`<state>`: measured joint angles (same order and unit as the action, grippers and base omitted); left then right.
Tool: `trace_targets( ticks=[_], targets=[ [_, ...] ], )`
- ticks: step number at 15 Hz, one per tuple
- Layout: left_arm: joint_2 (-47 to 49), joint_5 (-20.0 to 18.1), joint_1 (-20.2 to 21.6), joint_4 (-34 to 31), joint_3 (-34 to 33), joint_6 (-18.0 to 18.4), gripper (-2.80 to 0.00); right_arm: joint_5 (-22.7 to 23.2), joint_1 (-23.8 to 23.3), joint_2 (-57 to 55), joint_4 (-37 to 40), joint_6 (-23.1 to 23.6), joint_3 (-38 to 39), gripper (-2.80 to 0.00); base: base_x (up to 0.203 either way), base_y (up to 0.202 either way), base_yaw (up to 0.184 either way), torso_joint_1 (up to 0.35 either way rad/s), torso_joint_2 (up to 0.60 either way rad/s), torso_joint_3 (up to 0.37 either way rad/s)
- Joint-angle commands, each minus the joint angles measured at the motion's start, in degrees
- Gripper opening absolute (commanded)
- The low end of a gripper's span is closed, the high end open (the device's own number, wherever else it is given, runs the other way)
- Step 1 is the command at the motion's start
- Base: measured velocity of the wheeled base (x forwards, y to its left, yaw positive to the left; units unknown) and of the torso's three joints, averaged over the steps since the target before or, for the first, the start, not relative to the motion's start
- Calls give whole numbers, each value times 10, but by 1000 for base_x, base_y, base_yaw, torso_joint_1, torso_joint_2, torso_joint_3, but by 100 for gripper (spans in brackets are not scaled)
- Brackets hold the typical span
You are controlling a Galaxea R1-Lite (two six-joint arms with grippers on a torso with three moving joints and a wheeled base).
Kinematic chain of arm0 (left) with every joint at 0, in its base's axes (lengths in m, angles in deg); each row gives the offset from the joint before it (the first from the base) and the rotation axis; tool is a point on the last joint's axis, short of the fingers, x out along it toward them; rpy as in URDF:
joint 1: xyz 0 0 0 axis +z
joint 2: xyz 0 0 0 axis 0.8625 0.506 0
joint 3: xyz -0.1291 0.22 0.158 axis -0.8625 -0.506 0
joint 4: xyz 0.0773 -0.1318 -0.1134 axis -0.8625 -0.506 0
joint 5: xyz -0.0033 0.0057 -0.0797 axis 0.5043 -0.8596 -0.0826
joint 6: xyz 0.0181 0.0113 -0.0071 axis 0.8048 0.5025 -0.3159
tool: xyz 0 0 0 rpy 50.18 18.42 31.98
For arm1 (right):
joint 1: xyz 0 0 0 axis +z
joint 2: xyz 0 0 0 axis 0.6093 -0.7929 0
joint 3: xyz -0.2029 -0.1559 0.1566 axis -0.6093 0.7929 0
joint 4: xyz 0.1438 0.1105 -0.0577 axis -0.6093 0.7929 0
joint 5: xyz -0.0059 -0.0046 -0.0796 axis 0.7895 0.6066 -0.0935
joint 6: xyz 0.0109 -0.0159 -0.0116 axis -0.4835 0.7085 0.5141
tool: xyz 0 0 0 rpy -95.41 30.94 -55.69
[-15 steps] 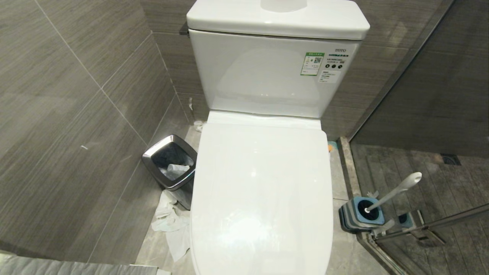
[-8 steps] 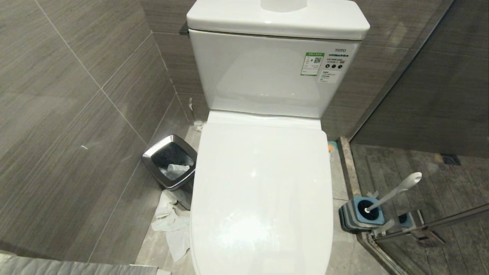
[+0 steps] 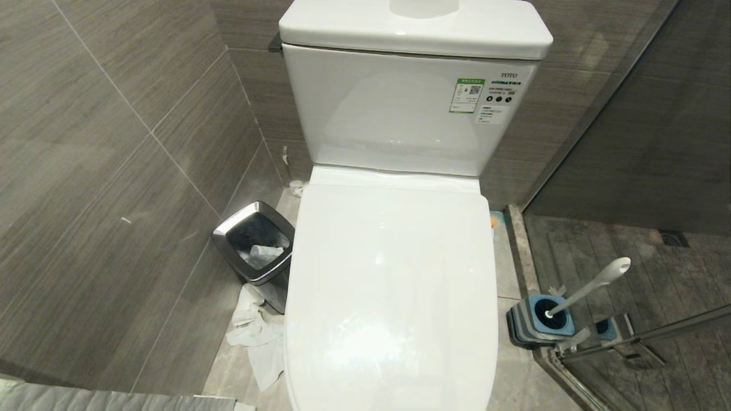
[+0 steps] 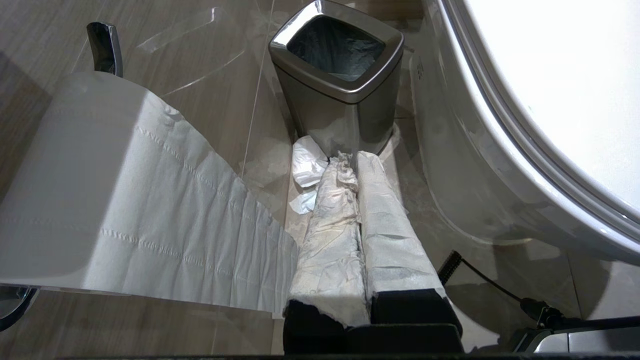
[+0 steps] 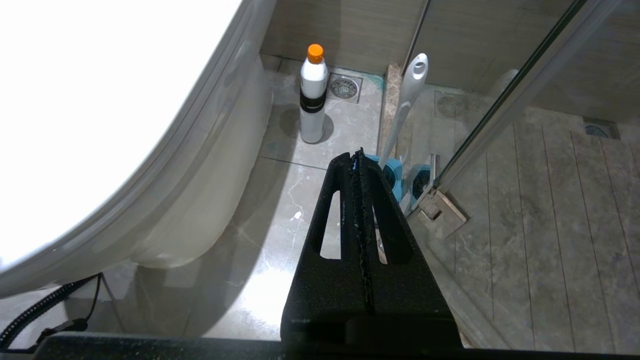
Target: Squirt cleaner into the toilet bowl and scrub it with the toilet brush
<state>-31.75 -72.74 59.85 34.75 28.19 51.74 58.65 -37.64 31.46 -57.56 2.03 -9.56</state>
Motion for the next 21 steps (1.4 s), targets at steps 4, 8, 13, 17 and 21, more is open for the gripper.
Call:
trace_targets(
  ticks=[4,8,13,17,21],
  targets=[
    [1,0,0,0,0,0,-280,0,0,0,0,0,14,-280,0,0,0,0,0,0],
    [0,0,0,0,0,0,-280,1,0,0,0,1,14,-280,0,0,0,0,0,0],
    [0,0,0,0,0,0,-280,0,0,0,0,0,15,-280,0,0,0,0,0,0],
    [0,0,0,0,0,0,-280,0,0,0,0,0,14,-280,0,0,0,0,0,0],
    [0,0,0,0,0,0,-280,-1,0,0,0,-7,15,-280,0,0,0,0,0,0]
  ],
)
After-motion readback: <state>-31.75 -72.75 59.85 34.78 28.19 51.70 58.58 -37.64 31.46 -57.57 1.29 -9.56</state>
